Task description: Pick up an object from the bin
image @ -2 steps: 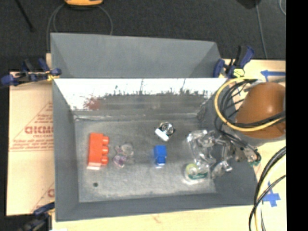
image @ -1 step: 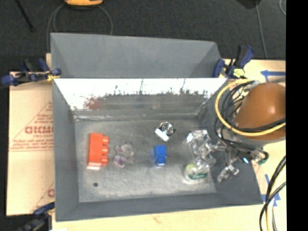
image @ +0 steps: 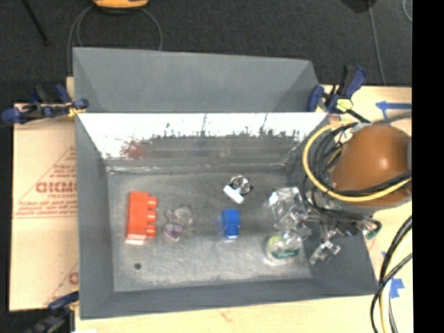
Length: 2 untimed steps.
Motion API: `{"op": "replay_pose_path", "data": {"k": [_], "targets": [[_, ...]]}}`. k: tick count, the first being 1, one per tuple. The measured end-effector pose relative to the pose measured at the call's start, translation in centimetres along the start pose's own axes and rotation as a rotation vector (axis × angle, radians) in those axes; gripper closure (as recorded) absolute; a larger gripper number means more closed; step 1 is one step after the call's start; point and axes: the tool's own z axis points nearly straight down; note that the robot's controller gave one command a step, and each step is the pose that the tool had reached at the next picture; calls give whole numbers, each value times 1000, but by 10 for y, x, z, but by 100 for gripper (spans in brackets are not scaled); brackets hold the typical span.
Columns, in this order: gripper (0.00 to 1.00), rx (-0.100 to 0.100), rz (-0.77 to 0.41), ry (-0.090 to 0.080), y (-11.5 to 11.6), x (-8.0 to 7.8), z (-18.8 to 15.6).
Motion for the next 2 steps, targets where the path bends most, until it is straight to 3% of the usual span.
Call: {"op": "replay_pose_path", "data": {"k": [1,2], "targets": [[0,1,-238,-3,-2,-8,37],[0,12,-420,-4,12,-10,37]]}}
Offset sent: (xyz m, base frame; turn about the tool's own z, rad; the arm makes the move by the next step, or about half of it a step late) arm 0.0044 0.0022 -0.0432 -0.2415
